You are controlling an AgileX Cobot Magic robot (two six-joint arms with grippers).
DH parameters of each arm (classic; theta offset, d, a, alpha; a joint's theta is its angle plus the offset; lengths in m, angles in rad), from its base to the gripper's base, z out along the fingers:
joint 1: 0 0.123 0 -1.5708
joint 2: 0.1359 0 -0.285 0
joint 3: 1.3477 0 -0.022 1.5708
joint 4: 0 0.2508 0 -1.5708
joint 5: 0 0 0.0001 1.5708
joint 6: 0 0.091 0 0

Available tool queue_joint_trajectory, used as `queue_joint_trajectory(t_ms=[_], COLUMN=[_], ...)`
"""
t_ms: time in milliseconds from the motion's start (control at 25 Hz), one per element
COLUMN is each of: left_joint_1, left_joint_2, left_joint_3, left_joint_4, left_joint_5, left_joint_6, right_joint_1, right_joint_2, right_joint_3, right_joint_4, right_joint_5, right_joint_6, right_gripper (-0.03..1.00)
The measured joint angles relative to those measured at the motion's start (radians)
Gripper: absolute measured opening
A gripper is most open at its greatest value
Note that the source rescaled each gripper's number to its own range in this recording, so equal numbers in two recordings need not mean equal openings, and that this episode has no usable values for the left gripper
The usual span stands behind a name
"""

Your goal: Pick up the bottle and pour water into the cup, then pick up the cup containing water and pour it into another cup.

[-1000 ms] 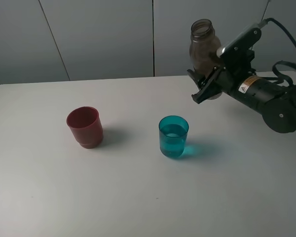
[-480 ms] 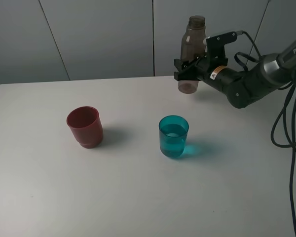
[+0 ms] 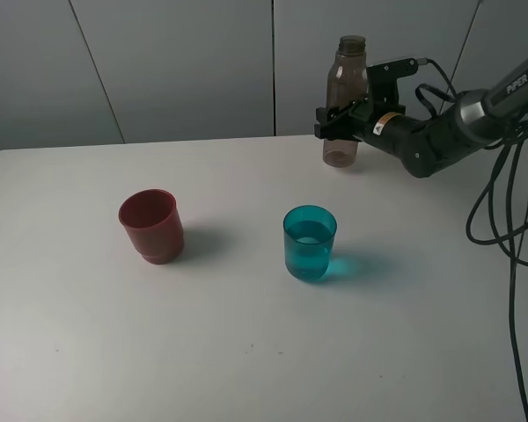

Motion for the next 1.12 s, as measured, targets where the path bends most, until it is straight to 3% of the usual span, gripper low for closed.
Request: queue_joint_trajectory(t_ms=[280,600,1120], left_joint_1=[0.000,0.000,0.000], left_joint_2=[0.000,0.000,0.000], left_joint_3=[0.000,0.000,0.000], left_joint_4=[0.000,0.000,0.000], left_joint_5=[0.000,0.000,0.000], left_joint_6=[0.000,0.000,0.000], right_joint_1=[-0.020,-0.022,-0.022], right_joint_2=[0.001,0.077,0.079], right_joint_3=[0.000,-0.002,-0.004], right_joint_4=[-0.040,-0.050,-0.089], right_joint_5=[-0.020,-0.125,-0.127], right_joint_6=[0.060,0.054,0.025], right_gripper=[0.00,0.00,0.00])
